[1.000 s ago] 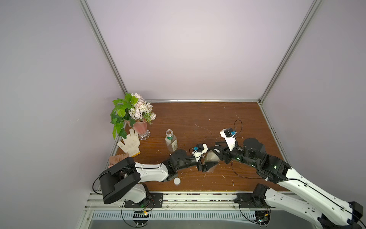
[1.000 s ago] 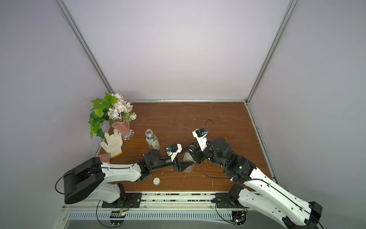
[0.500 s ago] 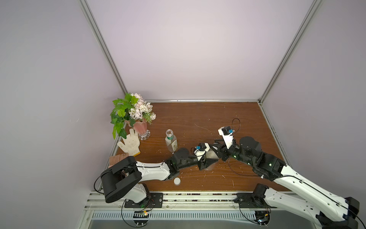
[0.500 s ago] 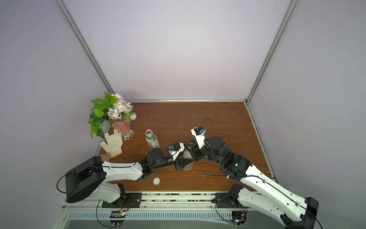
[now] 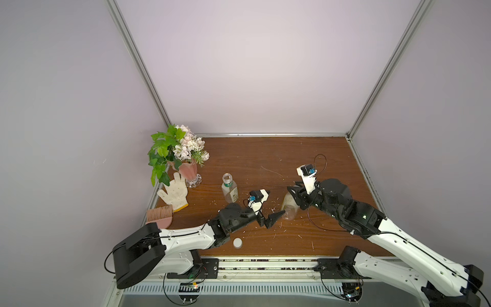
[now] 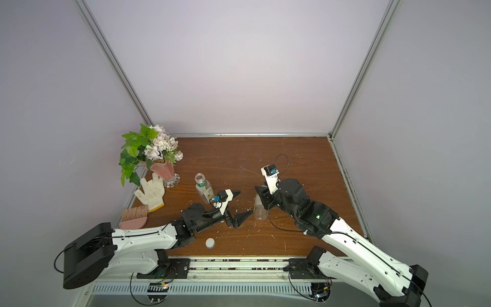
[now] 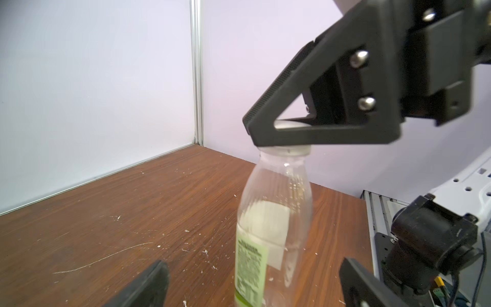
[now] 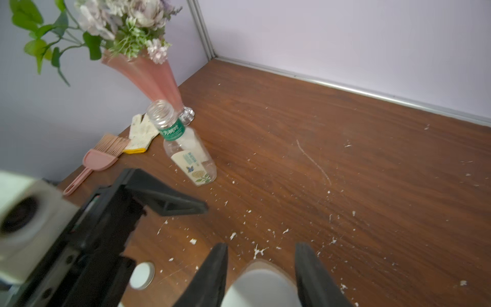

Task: Screw on the bottle caps
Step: Place the plastic bottle at the center of the board.

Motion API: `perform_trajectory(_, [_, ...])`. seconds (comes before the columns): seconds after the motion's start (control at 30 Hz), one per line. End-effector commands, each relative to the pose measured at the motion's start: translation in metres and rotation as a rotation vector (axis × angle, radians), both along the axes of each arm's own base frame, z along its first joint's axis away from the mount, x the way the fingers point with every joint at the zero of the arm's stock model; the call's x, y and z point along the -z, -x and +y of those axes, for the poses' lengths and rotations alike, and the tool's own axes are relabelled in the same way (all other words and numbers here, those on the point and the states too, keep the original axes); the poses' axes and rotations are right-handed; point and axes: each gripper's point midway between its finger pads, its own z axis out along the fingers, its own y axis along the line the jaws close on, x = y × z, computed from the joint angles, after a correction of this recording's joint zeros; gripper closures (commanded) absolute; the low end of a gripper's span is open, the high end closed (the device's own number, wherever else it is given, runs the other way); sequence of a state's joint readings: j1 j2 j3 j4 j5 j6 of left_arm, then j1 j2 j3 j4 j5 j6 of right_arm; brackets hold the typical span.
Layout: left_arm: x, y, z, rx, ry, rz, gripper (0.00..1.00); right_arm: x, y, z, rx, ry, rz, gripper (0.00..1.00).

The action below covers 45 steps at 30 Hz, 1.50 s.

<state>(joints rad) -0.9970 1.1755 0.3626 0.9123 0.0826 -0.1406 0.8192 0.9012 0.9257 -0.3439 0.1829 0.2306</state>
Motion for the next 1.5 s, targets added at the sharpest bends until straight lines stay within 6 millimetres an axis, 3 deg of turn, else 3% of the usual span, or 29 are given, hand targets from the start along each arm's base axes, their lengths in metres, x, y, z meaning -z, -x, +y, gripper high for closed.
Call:
perform_trajectory(0.0, [0.011, -0.009, 0.017, -0.091, -0.058, 0.031, 0.02, -0.023, -0.031, -0.005, 0.064, 0.005, -0.090, 0.98])
perform_trajectory(0.43, [-0.008, -0.014, 0.059, -0.241, -0.047, 0.031, 0.00, -0.010, -0.153, 0.041, 0.117, 0.007, -0.079, 0.95])
perform_trajectory(0.67, [-0.011, -0.017, 0.065, -0.279, -0.034, 0.033, 0.00, -0.005, -0.199, 0.057, 0.141, 0.008, -0.096, 0.95])
perform_trajectory(1.03, [-0.011, -0.017, 0.065, -0.278, -0.021, 0.033, 0.00, 0.014, -0.229, 0.065, 0.153, 0.002, -0.084, 0.95])
perform_trajectory(1.47, [-0.010, -0.021, 0.071, -0.316, -0.016, 0.009, 0.00, 0.039, -0.224, 0.069, 0.105, 0.032, -0.062, 0.85])
